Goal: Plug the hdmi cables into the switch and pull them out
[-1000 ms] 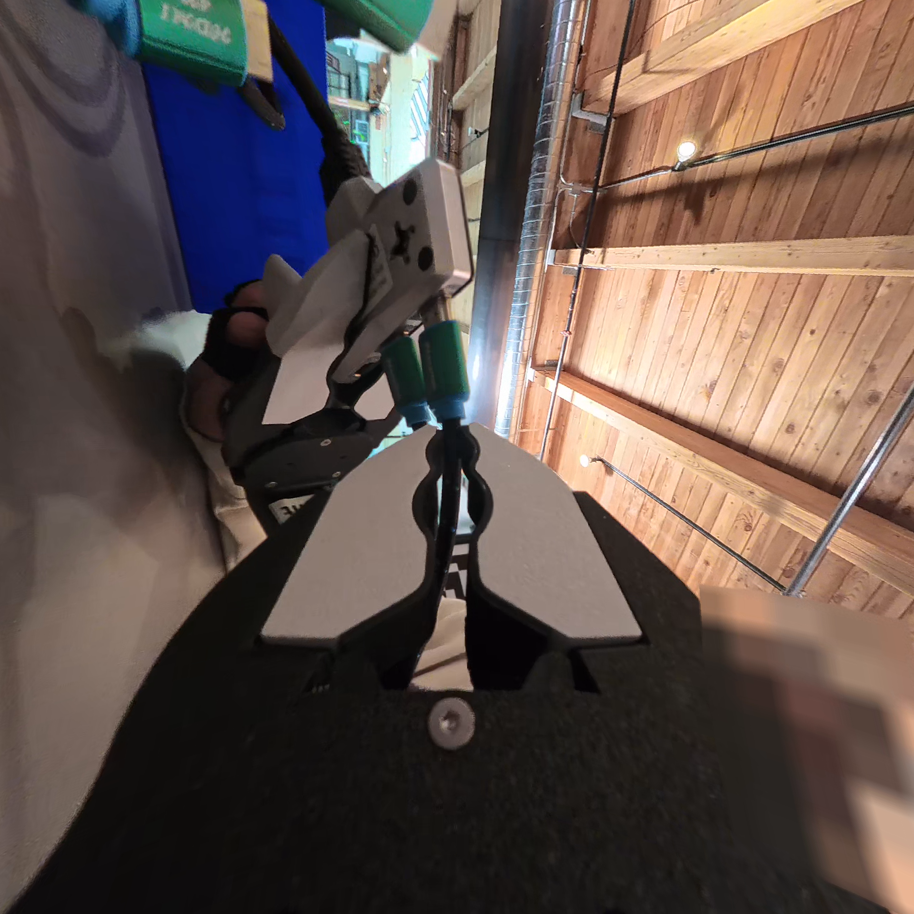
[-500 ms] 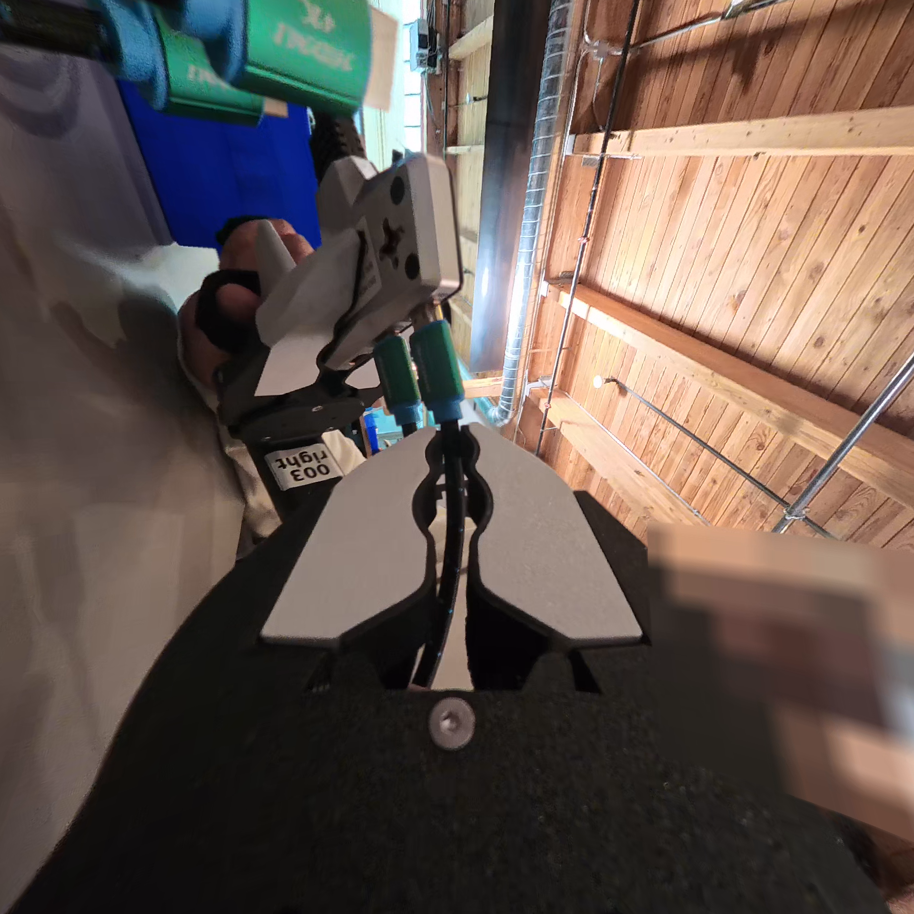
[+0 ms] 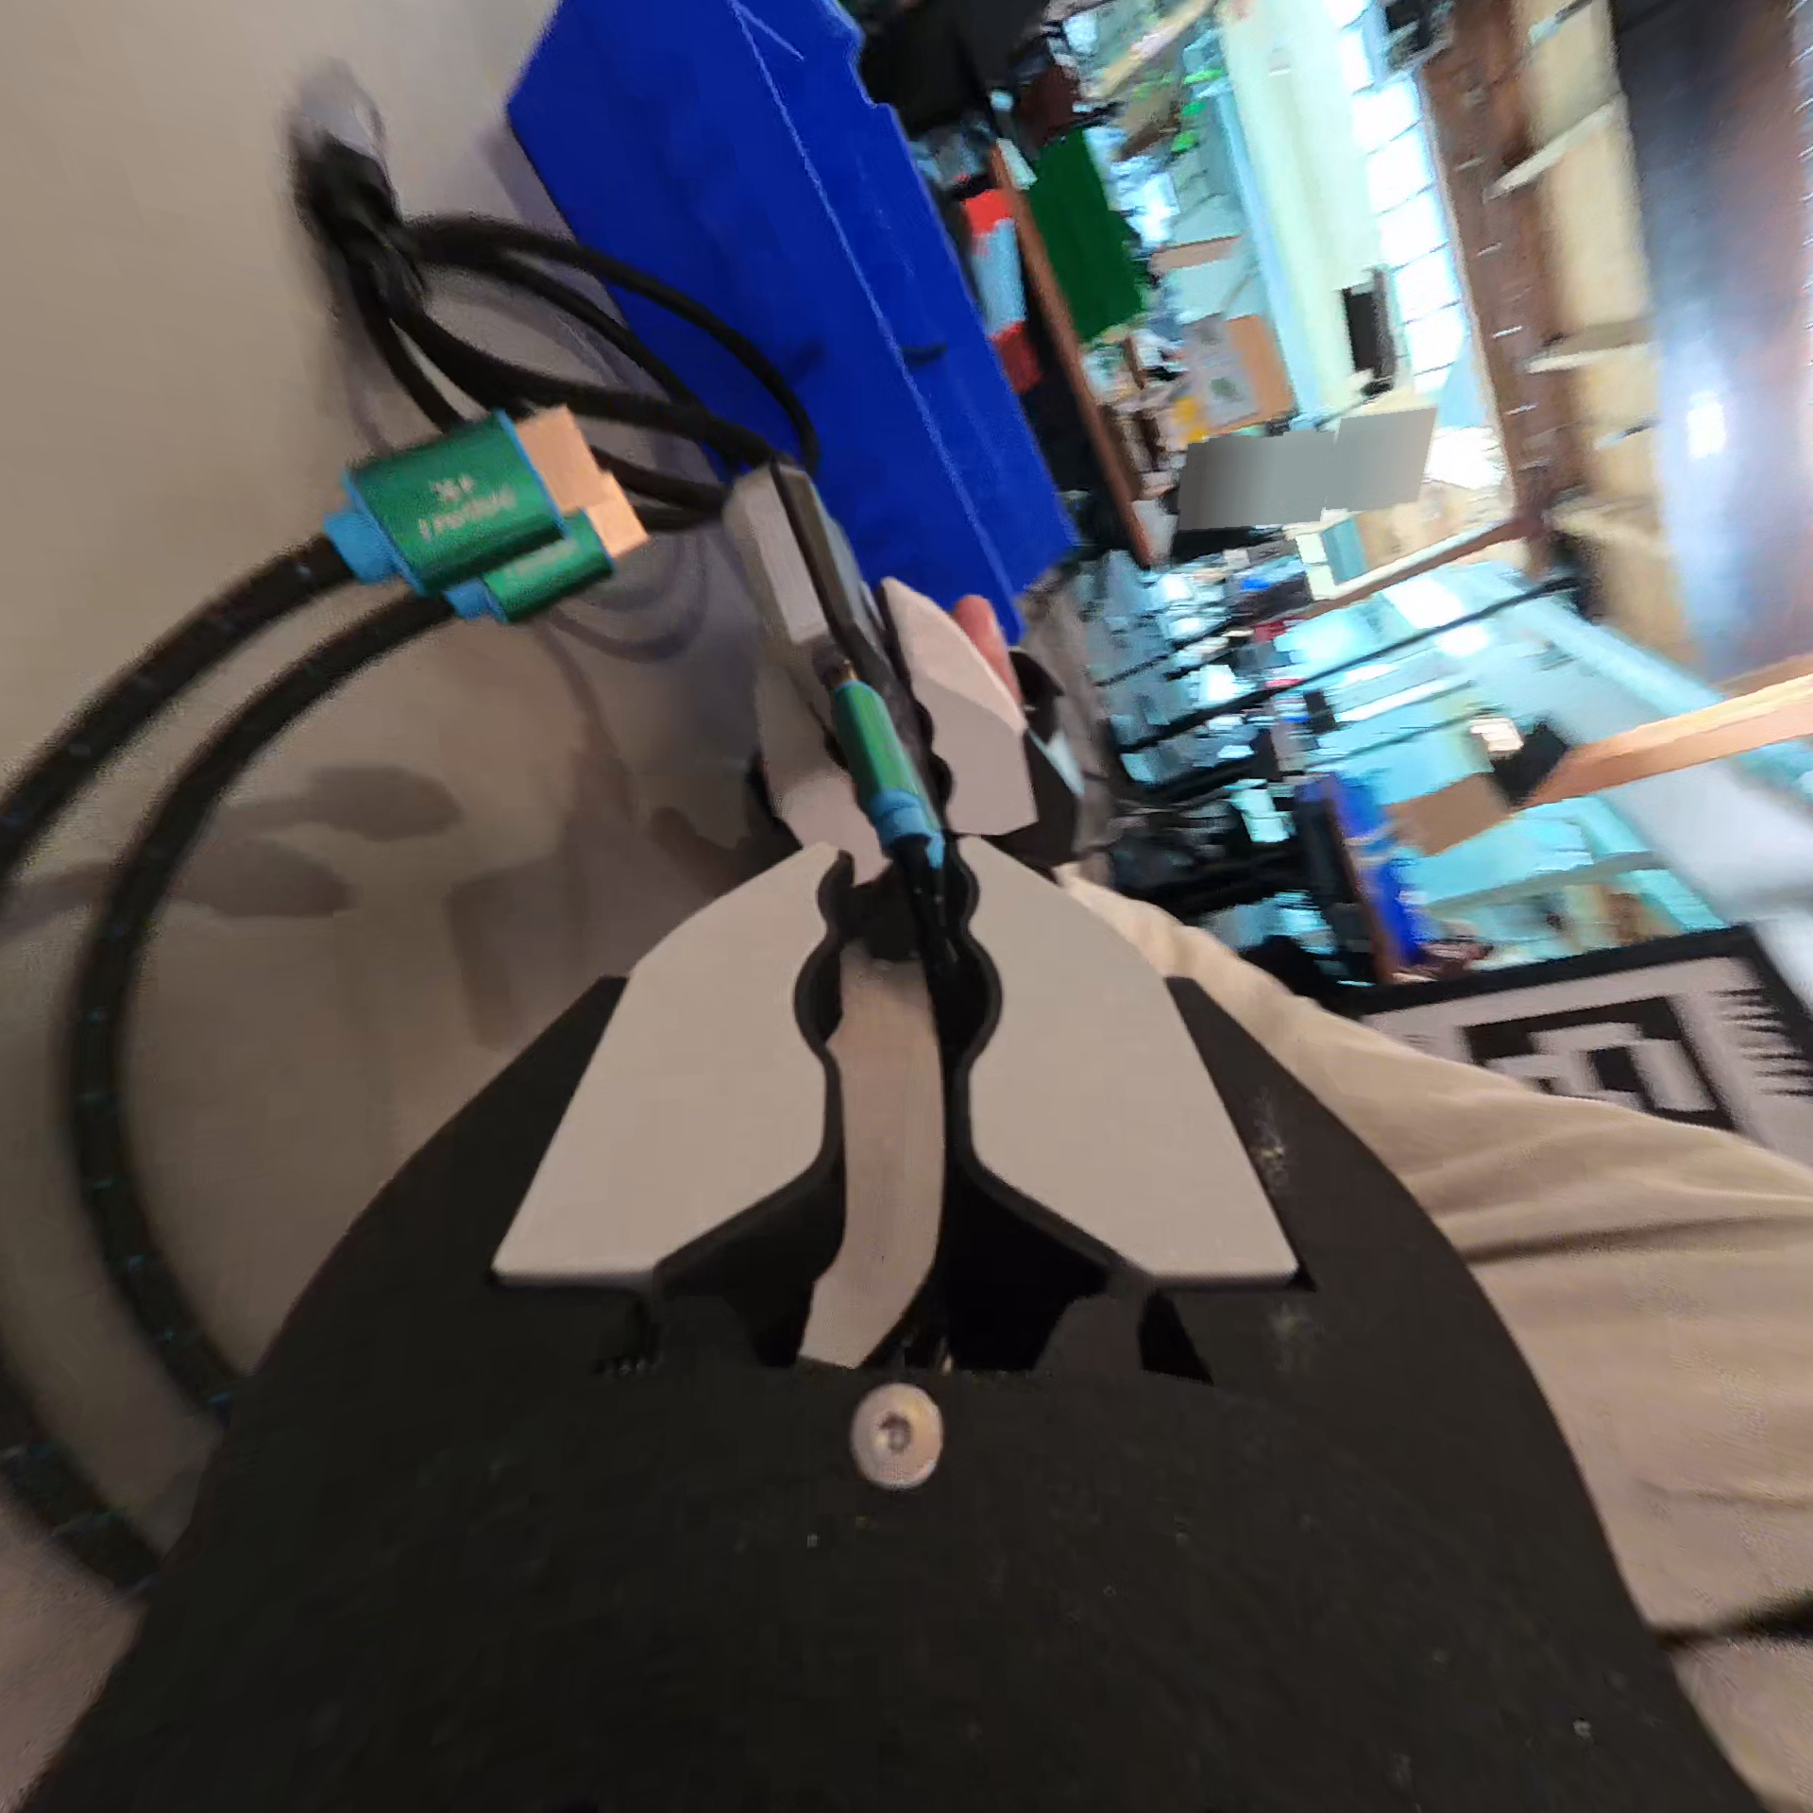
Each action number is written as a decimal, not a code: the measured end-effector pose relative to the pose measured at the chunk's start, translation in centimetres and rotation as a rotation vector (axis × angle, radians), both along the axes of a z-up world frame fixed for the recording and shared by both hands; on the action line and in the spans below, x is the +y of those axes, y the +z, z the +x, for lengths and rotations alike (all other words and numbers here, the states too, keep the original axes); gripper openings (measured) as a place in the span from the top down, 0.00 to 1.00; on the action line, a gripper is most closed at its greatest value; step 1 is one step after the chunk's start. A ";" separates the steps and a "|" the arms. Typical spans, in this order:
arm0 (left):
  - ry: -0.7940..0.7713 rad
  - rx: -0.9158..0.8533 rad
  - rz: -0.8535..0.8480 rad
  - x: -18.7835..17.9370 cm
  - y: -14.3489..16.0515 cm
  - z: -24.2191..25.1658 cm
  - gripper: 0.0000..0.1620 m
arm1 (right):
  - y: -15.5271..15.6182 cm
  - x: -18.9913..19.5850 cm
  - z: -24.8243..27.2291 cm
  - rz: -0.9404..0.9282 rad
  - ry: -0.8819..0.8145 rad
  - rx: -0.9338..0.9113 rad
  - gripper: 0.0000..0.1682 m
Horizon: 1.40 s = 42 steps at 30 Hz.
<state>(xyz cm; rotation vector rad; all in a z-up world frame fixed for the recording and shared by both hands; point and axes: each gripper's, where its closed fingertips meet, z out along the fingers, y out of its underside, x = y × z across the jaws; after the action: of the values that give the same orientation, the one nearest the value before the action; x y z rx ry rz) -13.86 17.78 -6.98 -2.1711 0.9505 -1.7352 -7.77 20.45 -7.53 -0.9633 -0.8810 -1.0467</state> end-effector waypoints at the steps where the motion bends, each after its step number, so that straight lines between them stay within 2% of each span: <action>1: 0.023 0.024 0.071 0.4 0.1 -0.2 0.87 | 0.0 0.0 0.1 -0.004 -0.004 0.008 0.86; 6: 0.101 0.041 0.375 1.3 2.0 -0.9 0.85 | -0.1 0.5 0.8 -0.031 -0.030 0.039 0.86; 8: 0.120 0.102 0.595 1.7 2.6 -1.3 0.82 | -0.2 0.6 0.9 -0.039 -0.037 0.040 0.86; 11: 0.105 0.225 0.952 1.9 3.1 -1.9 0.82 | -0.2 0.6 0.9 -0.039 -0.035 0.039 0.86; 14: 0.129 0.329 1.178 3.4 3.5 -3.3 0.86 | -0.1 0.5 0.9 -0.036 -0.031 0.047 0.86; 18: 0.035 0.349 1.172 4.5 0.4 -4.6 0.85 | 0.0 0.4 0.8 -0.034 -0.024 0.056 0.86; 21: -0.074 0.268 1.210 3.3 -2.3 -3.6 0.85 | 0.1 0.2 0.5 -0.031 -0.005 0.061 0.86; 23: -0.104 0.220 1.235 2.5 -2.8 -2.8 0.87 | 0.0 0.2 0.4 -0.037 0.003 0.060 0.86; 25: -0.026 0.270 1.281 4.2 -2.4 -3.0 0.89 | 0.0 0.2 0.4 -0.040 0.005 0.066 0.86; 28: 0.084 0.242 1.188 5.8 -0.3 -4.2 0.89 | 0.0 0.3 0.6 -0.047 -0.002 0.072 0.86; 31: 0.129 0.178 1.058 4.8 2.4 -4.4 0.82 | -0.1 0.4 0.6 -0.046 -0.004 0.069 0.86; 33: 0.125 0.174 1.046 3.1 3.6 -3.3 0.74 | -0.1 0.4 0.6 -0.046 -0.005 0.067 0.86; 37: 0.102 0.302 1.076 0.5 3.4 -0.8 0.74 | -0.1 0.5 0.6 -0.050 -0.009 0.071 0.86; 39: 0.100 0.323 1.039 -0.5 3.3 0.2 0.78 | -0.1 0.5 0.7 -0.051 -0.009 0.072 0.86; 42: 0.118 0.418 1.072 0.0 2.7 0.4 0.81 | -0.1 0.5 0.7 -0.051 -0.009 0.072 0.86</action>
<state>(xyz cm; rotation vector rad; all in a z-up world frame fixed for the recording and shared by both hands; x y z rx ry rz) -13.43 17.81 -4.25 -1.7443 1.3647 -0.4447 -7.11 20.97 -7.61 -1.0424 -0.8478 -0.9947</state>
